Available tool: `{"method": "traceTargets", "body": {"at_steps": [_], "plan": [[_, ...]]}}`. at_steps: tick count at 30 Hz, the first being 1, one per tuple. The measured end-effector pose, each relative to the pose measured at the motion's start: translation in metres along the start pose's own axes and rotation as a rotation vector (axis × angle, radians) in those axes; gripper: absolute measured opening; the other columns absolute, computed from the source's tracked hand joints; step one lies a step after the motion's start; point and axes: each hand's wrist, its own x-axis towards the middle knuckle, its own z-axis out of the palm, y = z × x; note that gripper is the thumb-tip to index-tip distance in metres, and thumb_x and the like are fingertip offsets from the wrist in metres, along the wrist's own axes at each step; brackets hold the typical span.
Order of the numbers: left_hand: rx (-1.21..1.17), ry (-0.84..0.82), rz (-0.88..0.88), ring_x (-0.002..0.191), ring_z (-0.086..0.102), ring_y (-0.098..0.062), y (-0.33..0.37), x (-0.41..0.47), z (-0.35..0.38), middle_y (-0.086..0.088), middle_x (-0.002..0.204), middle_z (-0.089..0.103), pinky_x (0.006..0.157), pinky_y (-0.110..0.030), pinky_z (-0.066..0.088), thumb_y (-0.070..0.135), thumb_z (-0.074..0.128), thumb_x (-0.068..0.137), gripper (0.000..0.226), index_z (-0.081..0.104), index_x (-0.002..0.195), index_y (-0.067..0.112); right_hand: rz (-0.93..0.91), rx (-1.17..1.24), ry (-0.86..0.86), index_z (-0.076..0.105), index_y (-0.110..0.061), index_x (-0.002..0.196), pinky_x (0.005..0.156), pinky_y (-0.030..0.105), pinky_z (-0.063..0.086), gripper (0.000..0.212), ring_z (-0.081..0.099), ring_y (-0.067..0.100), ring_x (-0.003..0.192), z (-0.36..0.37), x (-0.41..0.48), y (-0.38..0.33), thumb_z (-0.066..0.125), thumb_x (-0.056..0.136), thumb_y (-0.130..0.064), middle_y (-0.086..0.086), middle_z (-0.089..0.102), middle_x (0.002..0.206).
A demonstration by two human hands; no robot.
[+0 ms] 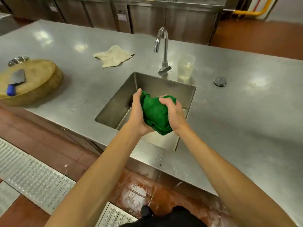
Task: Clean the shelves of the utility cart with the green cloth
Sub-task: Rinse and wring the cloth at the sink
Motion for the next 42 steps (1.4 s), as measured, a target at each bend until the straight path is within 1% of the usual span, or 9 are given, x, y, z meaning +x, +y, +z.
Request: {"method": "traceTargets", "body": {"at_steps": [5, 8, 11, 13, 16, 18, 24, 31, 42], "plan": [[-0.079, 0.010, -0.059, 0.098, 0.070, -0.030, 0.023, 0.049, -0.001, -0.011, 0.110, 0.071, 0.089, -0.042, 0.056, 0.051, 0.061, 0.084, 0.052, 0.066, 0.120, 0.014, -0.213, -0.488, -0.010, 0.062, -0.009, 0.071, 0.075, 0.039, 0.047, 0.045, 0.059, 0.019, 0.080, 0.011, 0.066, -0.016, 0.057, 0.083, -0.052, 0.005, 0.059, 0.075], [-0.153, 0.080, 0.007, 0.115, 0.066, -0.032, 0.041, 0.082, 0.004, -0.014, 0.126, 0.068, 0.100, -0.047, 0.051, 0.049, 0.051, 0.093, 0.055, 0.063, 0.130, 0.011, -0.326, -0.600, 0.134, 0.063, -0.023, 0.118, 0.099, 0.029, 0.045, 0.040, 0.052, 0.013, 0.109, 0.013, 0.093, -0.014, 0.059, 0.089, -0.050, 0.001, 0.050, 0.117], [-0.182, 0.102, 0.133, 0.093, 0.073, -0.025, 0.052, 0.106, 0.016, -0.013, 0.102, 0.074, 0.078, -0.036, 0.060, 0.040, 0.042, 0.102, 0.044, 0.065, 0.116, 0.006, -0.465, -0.602, 0.198, 0.041, -0.028, 0.142, 0.088, 0.004, 0.037, 0.061, 0.048, 0.003, 0.108, 0.023, 0.100, -0.002, 0.058, 0.089, -0.054, -0.001, 0.045, 0.127], [-0.121, 0.126, 0.234, 0.082, 0.072, -0.019, 0.055, 0.119, 0.025, -0.008, 0.093, 0.072, 0.068, -0.029, 0.059, 0.034, 0.045, 0.101, 0.035, 0.061, 0.110, 0.004, -0.517, -0.624, 0.241, 0.039, -0.028, 0.143, 0.090, 0.008, 0.039, 0.064, 0.048, 0.004, 0.107, 0.026, 0.112, 0.006, 0.055, 0.088, -0.057, -0.001, 0.048, 0.127], [-0.045, 0.189, 0.299, 0.104, 0.069, -0.032, 0.066, 0.139, 0.036, -0.017, 0.110, 0.069, 0.078, -0.038, 0.057, 0.032, 0.072, 0.073, 0.054, 0.065, 0.117, 0.003, -0.506, -0.614, 0.309, 0.051, -0.027, 0.130, 0.088, 0.034, 0.052, 0.056, 0.057, 0.013, 0.098, 0.019, 0.147, -0.002, 0.048, 0.088, -0.064, -0.002, 0.057, 0.110], [-0.021, 0.160, 0.304, 0.102, 0.068, -0.032, 0.075, 0.149, 0.046, -0.013, 0.102, 0.070, 0.081, -0.041, 0.056, 0.041, 0.068, 0.065, 0.052, 0.071, 0.106, 0.009, -0.506, -0.624, 0.333, 0.057, -0.024, 0.111, 0.076, 0.038, 0.053, 0.049, 0.057, 0.013, 0.084, 0.014, 0.169, -0.008, 0.045, 0.088, -0.066, -0.004, 0.058, 0.094], [0.107, 0.324, 0.404, 0.086, 0.073, -0.023, 0.095, 0.181, 0.078, -0.007, 0.088, 0.075, 0.078, -0.039, 0.061, 0.054, 0.071, 0.078, 0.048, 0.072, 0.097, 0.010, -0.414, -0.394, 0.397, 0.055, -0.021, 0.074, 0.058, 0.031, 0.054, 0.040, 0.056, 0.006, 0.056, 0.010, 0.209, -0.030, 0.055, 0.089, -0.059, -0.010, 0.056, 0.062], [0.097, 0.380, 0.414, 0.081, 0.074, -0.021, 0.103, 0.204, 0.086, -0.008, 0.089, 0.076, 0.067, -0.030, 0.059, 0.039, 0.075, 0.083, 0.036, 0.071, 0.098, 0.007, -0.298, -0.270, 0.365, 0.054, -0.025, 0.059, 0.055, 0.021, 0.045, 0.035, 0.056, 0.003, 0.054, 0.004, 0.233, -0.031, 0.063, 0.088, -0.044, -0.013, 0.056, 0.054], [0.286, 0.499, 0.460, 0.063, 0.059, -0.017, 0.107, 0.215, 0.064, 0.003, 0.058, 0.057, 0.061, -0.032, 0.048, 0.025, 0.064, 0.079, 0.022, 0.055, 0.061, 0.019, -0.062, -0.087, 0.366, 0.047, -0.024, 0.047, 0.059, 0.034, 0.041, 0.042, 0.050, 0.014, 0.058, 0.014, 0.238, -0.016, 0.055, 0.088, -0.024, -0.008, 0.049, 0.050]]}}
